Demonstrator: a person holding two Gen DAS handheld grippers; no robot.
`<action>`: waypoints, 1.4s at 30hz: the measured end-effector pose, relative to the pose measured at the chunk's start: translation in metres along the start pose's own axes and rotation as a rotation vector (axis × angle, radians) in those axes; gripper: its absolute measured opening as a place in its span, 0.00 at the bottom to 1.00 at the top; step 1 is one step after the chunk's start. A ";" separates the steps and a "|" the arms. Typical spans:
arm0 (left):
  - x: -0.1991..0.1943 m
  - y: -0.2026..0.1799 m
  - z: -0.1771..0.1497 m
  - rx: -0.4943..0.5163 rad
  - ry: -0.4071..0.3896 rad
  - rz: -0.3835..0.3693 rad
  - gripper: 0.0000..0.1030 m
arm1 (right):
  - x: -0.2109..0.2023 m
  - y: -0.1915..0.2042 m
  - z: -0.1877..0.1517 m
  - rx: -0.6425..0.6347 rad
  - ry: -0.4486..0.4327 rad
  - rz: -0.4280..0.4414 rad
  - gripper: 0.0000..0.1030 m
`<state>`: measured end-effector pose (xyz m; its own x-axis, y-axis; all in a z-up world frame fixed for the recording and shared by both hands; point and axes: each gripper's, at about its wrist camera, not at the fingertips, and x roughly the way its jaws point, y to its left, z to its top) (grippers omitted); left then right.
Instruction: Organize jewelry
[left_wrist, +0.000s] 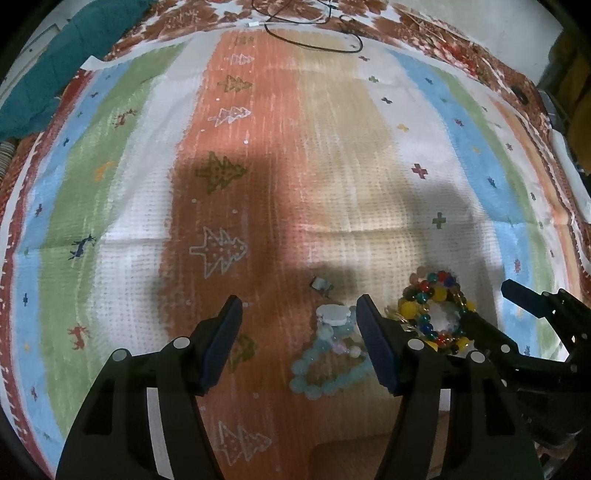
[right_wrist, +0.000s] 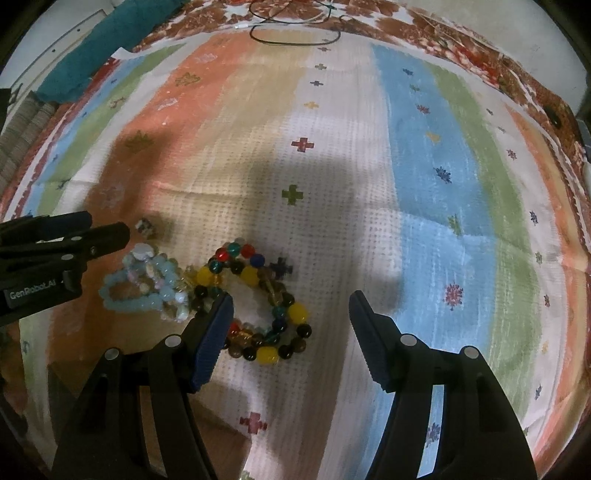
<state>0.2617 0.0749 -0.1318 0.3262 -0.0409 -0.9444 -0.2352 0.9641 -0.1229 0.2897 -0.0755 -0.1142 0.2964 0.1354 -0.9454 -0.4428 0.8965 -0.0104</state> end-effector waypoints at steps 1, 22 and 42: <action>0.002 0.001 0.001 -0.005 0.005 -0.004 0.61 | 0.001 0.000 0.001 0.001 0.001 0.000 0.63; 0.031 0.001 0.010 0.005 0.046 -0.027 0.47 | 0.025 0.005 0.014 -0.022 0.029 0.020 0.36; 0.020 0.003 0.010 0.023 0.025 -0.008 0.18 | 0.008 0.002 0.015 -0.031 -0.008 0.033 0.10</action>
<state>0.2770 0.0792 -0.1481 0.3050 -0.0547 -0.9508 -0.2118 0.9695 -0.1237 0.3039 -0.0658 -0.1173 0.2876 0.1679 -0.9429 -0.4784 0.8781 0.0104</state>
